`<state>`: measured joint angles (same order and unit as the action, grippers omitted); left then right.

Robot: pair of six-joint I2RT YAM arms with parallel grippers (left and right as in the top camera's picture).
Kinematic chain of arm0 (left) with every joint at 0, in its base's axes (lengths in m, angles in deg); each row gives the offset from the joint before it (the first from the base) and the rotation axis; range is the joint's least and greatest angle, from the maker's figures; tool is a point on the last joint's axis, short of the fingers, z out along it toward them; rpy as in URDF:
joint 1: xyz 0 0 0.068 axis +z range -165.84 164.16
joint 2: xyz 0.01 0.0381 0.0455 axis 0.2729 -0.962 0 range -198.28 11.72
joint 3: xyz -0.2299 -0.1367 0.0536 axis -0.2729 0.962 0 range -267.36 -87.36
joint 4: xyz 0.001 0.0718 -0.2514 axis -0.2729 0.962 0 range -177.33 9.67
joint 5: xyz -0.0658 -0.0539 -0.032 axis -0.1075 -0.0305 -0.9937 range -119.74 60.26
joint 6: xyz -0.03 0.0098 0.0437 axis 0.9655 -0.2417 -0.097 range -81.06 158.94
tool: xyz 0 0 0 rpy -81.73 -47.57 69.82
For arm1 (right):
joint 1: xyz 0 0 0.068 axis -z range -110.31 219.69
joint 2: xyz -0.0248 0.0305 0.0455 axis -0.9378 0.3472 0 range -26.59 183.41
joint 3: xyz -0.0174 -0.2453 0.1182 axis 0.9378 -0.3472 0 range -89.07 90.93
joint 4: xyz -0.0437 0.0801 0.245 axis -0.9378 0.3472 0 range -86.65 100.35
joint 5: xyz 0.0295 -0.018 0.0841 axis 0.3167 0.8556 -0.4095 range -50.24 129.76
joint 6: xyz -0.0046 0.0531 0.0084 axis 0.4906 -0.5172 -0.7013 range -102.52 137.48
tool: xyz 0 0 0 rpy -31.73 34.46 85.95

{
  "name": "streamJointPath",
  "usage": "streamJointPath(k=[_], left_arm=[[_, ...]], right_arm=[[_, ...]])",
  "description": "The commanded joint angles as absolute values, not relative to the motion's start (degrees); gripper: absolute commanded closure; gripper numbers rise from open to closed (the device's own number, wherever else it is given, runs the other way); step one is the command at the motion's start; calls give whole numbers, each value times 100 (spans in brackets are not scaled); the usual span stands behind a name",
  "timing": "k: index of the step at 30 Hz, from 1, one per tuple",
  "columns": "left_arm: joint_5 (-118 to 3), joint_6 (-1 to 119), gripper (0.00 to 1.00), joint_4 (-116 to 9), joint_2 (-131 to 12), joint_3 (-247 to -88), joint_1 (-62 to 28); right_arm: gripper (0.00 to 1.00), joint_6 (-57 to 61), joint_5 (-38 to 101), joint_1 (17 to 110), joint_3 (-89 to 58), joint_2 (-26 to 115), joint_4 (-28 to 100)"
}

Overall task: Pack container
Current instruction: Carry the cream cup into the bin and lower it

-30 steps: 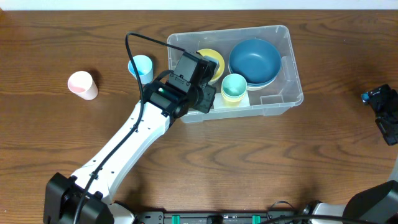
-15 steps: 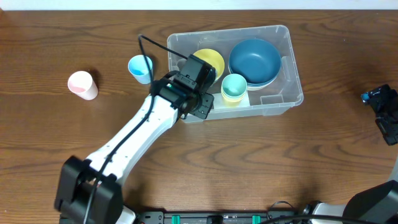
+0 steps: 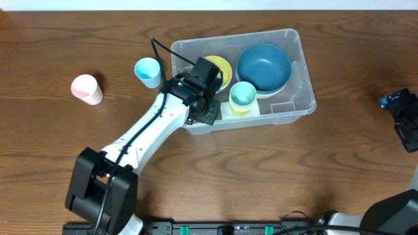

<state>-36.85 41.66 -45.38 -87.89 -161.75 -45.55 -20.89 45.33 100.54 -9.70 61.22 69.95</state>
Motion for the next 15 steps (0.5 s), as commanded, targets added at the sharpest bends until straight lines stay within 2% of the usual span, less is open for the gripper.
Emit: streamJointPath(k=[1, 15], left_arm=[[-3609, 4105, 94, -4496, -8822, -16278, -4466], [-3609, 4087, 94, -4665, -8822, -16280, -4461]], right_arm=[[1, -2146, 4552, 10080, -970, 6107, 6998], [1, -2146, 4552, 10080, -970, 6107, 6998]])
